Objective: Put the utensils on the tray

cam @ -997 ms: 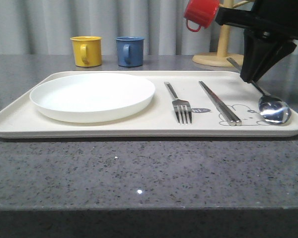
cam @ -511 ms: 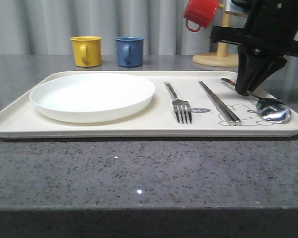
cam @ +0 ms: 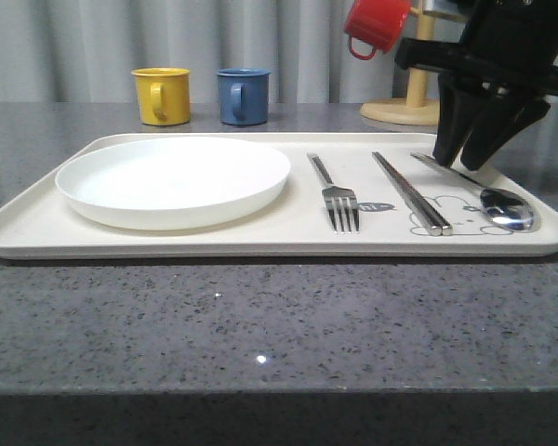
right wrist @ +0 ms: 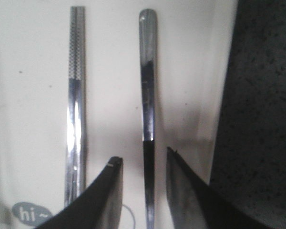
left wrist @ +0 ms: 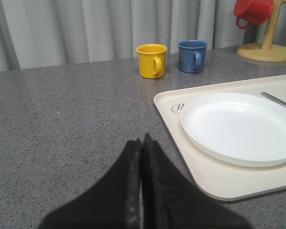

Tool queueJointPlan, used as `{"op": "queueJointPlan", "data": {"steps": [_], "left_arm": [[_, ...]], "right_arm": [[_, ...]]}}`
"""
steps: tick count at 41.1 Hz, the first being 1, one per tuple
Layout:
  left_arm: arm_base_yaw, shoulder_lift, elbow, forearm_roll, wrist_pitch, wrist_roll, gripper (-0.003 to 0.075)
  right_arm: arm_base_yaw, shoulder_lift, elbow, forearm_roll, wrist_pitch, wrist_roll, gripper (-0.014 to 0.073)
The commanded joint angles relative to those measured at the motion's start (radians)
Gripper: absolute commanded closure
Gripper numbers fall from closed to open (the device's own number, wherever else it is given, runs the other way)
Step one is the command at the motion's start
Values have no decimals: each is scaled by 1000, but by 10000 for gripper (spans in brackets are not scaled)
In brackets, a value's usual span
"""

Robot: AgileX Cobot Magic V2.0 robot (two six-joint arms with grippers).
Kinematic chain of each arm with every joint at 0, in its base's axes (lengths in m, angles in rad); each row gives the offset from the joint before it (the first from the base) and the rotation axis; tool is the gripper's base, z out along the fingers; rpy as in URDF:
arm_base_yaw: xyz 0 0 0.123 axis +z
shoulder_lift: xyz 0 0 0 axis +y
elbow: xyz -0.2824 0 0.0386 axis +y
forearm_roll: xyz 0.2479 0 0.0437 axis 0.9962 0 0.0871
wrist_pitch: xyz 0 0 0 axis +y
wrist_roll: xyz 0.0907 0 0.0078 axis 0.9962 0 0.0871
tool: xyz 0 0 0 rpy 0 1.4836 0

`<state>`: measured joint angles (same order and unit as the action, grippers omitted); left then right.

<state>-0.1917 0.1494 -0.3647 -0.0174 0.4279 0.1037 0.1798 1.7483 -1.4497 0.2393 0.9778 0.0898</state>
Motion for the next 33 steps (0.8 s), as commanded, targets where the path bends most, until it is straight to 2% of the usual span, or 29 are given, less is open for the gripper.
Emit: {"op": "queueJointPlan", "data": {"steps": [1,5,8,14,18,24,33], "left_arm": [[1,10,-24,-11,-85,-9,738],[1,10,-24,-11,-85,-9,738],[1,10,-24,-11,-85,-9,738],[1,10,-24,-11,-85,-9,738],[1,10,-24,-11,-85,-9,738],[1,10,-24,-11,-85,-9,738],[1,10,-24,-11,-85,-9,738]], "right_arm": [[-2,-122,-59,0,-2,-5,327],[-2,-196,-79,-27,25,-5,341],[-2,-246,-79,-65,38,-5,400],[-2,-348,-73,-156,90,-5,578],[-2,-427,-26,-194,74,-5,634],[-2,-566,120,-215,1,-5,643],[-2,-824,443,-239,-216,-6,643]]}}
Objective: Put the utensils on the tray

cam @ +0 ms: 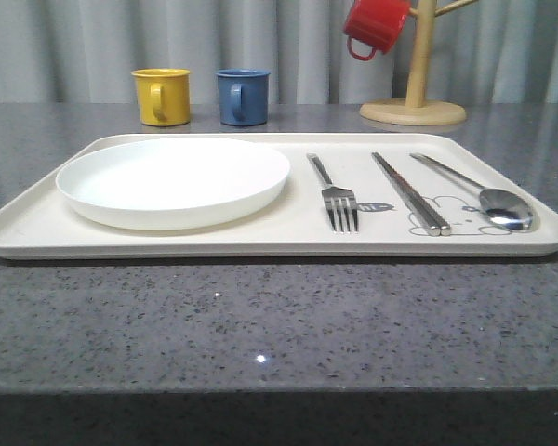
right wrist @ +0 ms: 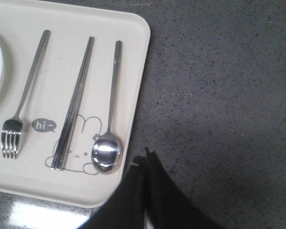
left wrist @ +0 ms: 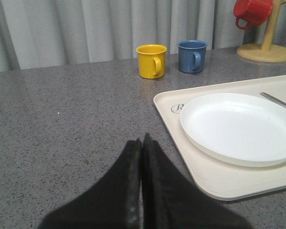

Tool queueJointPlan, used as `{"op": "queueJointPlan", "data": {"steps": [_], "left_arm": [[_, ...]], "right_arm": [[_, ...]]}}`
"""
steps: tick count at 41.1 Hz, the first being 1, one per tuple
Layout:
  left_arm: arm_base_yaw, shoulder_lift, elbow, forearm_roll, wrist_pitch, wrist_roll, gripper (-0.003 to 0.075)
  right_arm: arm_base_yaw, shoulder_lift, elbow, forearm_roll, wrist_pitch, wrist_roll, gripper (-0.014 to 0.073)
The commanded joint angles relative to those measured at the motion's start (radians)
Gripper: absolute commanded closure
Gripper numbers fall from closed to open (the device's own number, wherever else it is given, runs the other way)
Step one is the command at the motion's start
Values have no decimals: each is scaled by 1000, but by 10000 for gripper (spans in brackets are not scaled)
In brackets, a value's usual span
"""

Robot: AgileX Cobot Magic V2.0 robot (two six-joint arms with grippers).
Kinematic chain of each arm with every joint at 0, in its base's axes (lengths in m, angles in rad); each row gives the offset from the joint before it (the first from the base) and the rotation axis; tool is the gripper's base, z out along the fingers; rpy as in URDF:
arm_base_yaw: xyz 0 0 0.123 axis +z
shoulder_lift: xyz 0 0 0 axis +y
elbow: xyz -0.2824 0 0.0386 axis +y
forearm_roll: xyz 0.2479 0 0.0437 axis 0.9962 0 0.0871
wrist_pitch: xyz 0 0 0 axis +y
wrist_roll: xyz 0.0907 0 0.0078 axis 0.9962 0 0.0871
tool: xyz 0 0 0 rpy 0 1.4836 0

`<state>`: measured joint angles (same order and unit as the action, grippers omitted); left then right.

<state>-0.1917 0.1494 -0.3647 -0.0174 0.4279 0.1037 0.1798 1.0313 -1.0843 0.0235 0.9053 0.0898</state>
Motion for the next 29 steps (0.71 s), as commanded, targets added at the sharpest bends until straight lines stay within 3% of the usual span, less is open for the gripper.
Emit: {"op": "queueJointPlan", "data": {"steps": [1,8,15,29], "left_arm": [[1,10,-24,-11,-85,-9,738],[1,10,-24,-11,-85,-9,738],[1,10,-24,-11,-85,-9,738],[1,10,-24,-11,-85,-9,738]], "right_arm": [[-2,-146,123,-32,-181,-6,643],[-2,-398,391,-59,-374,-6,643],[-2,-624,573,-61,-438,-6,643],[-2,-844,683,-61,-498,-6,643]]}}
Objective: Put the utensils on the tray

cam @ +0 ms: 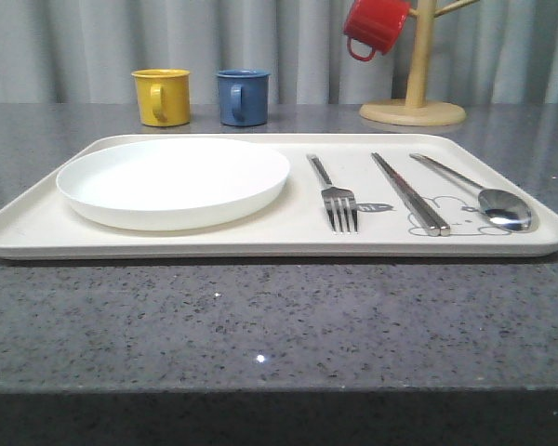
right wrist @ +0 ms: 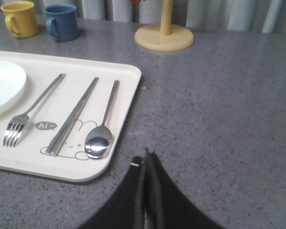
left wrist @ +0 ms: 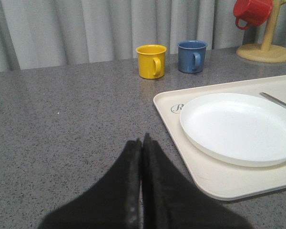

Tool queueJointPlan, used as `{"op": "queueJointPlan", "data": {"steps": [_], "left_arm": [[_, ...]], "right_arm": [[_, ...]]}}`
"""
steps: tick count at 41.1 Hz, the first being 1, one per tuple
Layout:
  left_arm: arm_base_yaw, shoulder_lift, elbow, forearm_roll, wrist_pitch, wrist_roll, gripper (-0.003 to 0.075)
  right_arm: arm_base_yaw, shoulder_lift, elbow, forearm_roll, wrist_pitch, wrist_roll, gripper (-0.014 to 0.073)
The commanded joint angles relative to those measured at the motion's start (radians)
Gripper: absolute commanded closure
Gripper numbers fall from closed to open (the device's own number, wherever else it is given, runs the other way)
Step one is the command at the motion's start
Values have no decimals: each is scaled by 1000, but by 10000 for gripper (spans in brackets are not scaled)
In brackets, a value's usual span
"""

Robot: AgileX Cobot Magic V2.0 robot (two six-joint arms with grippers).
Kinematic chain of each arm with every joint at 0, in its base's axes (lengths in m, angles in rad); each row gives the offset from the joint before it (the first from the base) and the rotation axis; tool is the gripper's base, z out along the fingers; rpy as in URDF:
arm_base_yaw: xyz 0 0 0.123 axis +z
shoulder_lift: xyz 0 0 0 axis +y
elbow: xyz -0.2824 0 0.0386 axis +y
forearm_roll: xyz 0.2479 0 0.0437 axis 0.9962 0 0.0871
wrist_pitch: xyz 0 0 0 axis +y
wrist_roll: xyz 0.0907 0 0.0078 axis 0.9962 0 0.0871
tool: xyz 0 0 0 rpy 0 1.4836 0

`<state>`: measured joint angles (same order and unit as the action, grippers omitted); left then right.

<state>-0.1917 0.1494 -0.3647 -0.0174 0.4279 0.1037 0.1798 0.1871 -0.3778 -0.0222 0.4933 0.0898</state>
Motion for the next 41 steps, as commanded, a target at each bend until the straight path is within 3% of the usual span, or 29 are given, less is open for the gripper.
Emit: {"op": "queueJointPlan", "data": {"steps": [1,34,41], "left_arm": [[1,10,-24,-11,-85,-9,738],[1,10,-24,-11,-85,-9,738],[31,-62,51,17,-136,-9,738]], "right_arm": [[-2,0,-24,-15,-85,-6,643],[-2,0,-23,-14,-86,-6,643],[-2,0,-23,-14,-86,-6,643]]}}
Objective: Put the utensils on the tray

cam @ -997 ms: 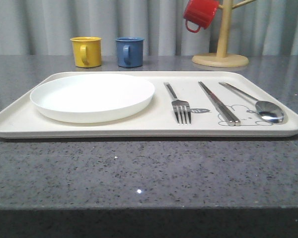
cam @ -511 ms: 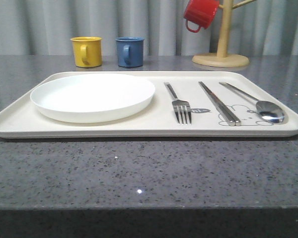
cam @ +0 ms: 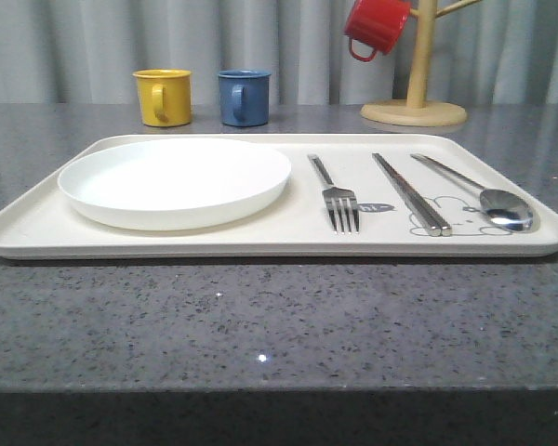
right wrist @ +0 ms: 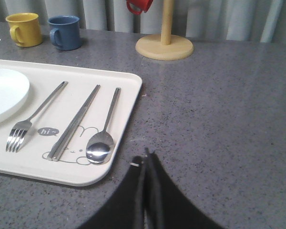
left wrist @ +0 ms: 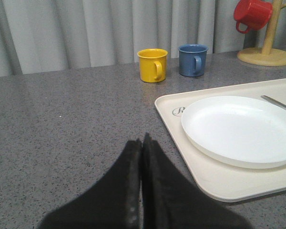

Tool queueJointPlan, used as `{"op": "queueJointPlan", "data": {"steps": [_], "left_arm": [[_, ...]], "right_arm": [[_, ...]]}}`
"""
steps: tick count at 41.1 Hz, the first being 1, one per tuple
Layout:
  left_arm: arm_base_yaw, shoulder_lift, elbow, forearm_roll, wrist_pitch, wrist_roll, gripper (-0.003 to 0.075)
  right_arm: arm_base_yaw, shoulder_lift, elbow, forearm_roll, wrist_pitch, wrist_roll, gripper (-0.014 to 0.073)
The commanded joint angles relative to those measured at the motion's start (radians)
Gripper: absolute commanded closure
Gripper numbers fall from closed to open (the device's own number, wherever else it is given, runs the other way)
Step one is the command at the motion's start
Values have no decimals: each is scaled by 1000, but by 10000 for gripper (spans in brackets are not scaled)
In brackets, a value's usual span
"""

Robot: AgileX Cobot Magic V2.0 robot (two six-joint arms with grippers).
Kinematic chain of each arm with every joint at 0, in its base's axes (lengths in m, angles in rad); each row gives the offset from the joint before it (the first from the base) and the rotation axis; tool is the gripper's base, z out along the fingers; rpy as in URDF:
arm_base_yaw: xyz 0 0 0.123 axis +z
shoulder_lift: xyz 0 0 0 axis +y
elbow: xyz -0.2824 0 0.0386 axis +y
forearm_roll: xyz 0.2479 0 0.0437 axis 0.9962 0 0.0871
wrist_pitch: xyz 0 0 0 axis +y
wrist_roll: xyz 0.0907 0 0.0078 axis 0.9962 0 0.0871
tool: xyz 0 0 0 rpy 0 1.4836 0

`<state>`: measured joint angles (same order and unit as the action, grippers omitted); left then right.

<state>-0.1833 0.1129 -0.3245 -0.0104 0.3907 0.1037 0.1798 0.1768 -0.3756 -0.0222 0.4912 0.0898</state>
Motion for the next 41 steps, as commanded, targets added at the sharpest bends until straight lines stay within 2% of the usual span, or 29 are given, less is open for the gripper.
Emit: {"op": "queueJointPlan", "data": {"steps": [1,6,11,19,41], "left_arm": [[33,-46,24,10,-99,-9,738],[100,-144,110,5,-101,-9,738],[147,-134,187,5,-162,-9,738],[158,-142,329,-2,-343,-9,738],[158,-140,329,-7,-330,-9,738]], "right_arm": [[-2,10,-25,-14,-84,-6,643],[-2,10,-25,-14,-84,-6,643],[-2,10,-25,-14,-84,-6,643],[-2,10,-25,-14,-85,-6,643],[-2,10,-25,-14,-85,-6,643]]}}
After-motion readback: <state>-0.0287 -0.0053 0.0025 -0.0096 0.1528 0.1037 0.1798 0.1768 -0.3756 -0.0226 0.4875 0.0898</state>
